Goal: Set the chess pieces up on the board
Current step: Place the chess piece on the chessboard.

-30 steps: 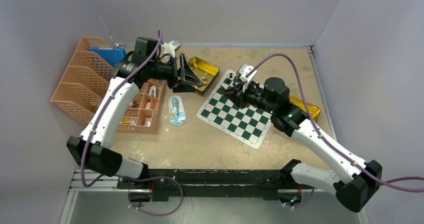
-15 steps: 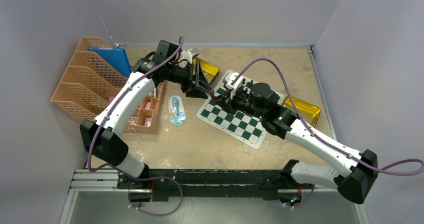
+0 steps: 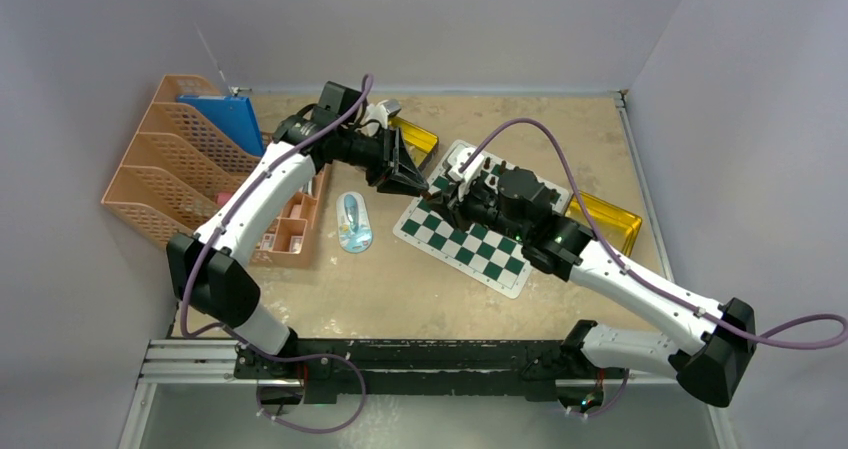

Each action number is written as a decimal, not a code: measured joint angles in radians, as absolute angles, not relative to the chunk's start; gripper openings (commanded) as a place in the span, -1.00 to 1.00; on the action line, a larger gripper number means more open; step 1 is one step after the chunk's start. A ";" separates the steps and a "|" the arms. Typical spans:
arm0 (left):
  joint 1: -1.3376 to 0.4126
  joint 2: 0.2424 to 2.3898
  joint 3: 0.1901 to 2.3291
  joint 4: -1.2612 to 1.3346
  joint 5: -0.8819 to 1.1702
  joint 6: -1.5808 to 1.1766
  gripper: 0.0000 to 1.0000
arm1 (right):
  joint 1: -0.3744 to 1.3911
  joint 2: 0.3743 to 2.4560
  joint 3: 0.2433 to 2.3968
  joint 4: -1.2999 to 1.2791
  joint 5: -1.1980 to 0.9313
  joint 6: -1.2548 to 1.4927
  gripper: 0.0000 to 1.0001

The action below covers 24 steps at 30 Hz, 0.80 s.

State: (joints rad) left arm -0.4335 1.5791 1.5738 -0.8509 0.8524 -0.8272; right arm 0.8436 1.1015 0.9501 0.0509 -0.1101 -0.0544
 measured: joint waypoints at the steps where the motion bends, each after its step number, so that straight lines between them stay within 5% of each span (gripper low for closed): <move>1: -0.434 1.581 1.574 -0.850 0.853 -0.827 -0.51 | 0.845 1.102 0.950 0.051 -0.105 -0.055 -0.78; 5: -0.434 1.597 1.574 -0.844 0.862 -0.828 -0.61 | 0.849 1.104 0.950 0.047 -0.093 -0.055 -0.78; 9: -0.434 1.606 1.574 -0.843 0.865 -0.828 -0.99 | 0.851 1.112 0.950 0.043 -0.084 -0.057 -0.76; 13: -0.434 1.609 1.574 -0.842 0.861 -0.828 -1.00 | 0.851 1.113 0.950 0.041 -0.065 -0.063 -0.67; 24: -0.446 1.670 1.625 -0.836 0.869 -0.800 -1.00 | 0.852 1.064 0.929 0.035 -0.029 -0.014 0.19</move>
